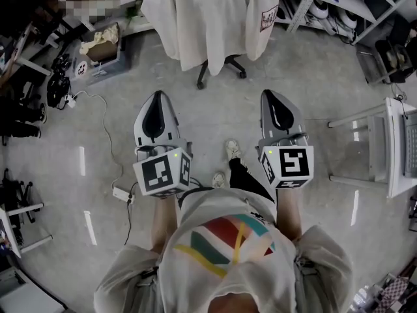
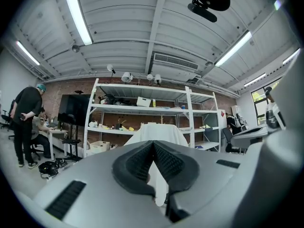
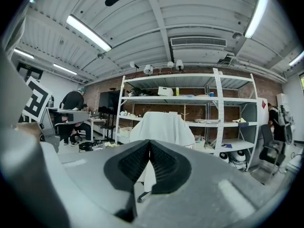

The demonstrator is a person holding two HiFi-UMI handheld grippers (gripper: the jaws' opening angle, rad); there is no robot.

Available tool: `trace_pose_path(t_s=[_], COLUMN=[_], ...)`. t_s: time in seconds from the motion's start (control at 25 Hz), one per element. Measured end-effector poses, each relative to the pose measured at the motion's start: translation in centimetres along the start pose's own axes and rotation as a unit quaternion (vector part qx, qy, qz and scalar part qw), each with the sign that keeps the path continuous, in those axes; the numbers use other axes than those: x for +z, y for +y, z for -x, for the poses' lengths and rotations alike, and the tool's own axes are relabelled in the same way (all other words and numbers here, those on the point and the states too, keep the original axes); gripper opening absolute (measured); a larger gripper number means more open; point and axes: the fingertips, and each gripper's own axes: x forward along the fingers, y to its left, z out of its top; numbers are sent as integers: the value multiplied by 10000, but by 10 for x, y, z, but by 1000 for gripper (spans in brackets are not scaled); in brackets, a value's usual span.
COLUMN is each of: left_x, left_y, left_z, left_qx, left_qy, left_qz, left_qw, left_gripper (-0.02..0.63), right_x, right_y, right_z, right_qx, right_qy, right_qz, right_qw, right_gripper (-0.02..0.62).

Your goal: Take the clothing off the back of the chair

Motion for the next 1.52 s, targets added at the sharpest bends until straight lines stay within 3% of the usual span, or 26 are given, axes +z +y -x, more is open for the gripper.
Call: trace_pose_path(t_s=[0.32, 0.52, 0.72, 1.12, 1.52], left_x=[8, 9, 7, 17, 32], left_y=[-12, -29, -44, -48, -18], left_z=[-81, -129, -163, -210, -234], left_qx=[163, 287, 267, 81, -24], left_qy=[-126, -170, -156, -242, -337], left_qz=[5, -296, -80, -181, -150], left_qw=[9998, 9990, 9995, 9995, 9993], left_gripper=[12, 12, 12, 12, 12], right_x=[20, 28, 31, 37, 53], right_y=[-67, -103, -124, -138, -137], right_z=[-71, -110, -139, -171, -197], right_qx=[-18, 43, 240, 184, -69], right_qy=[-223, -276, -269, -248, -372], right_qz=[67, 98, 152, 177, 85], right_qw=[9997, 9996, 9992, 9994, 9992], right_gripper=[5, 5, 5, 5, 5])
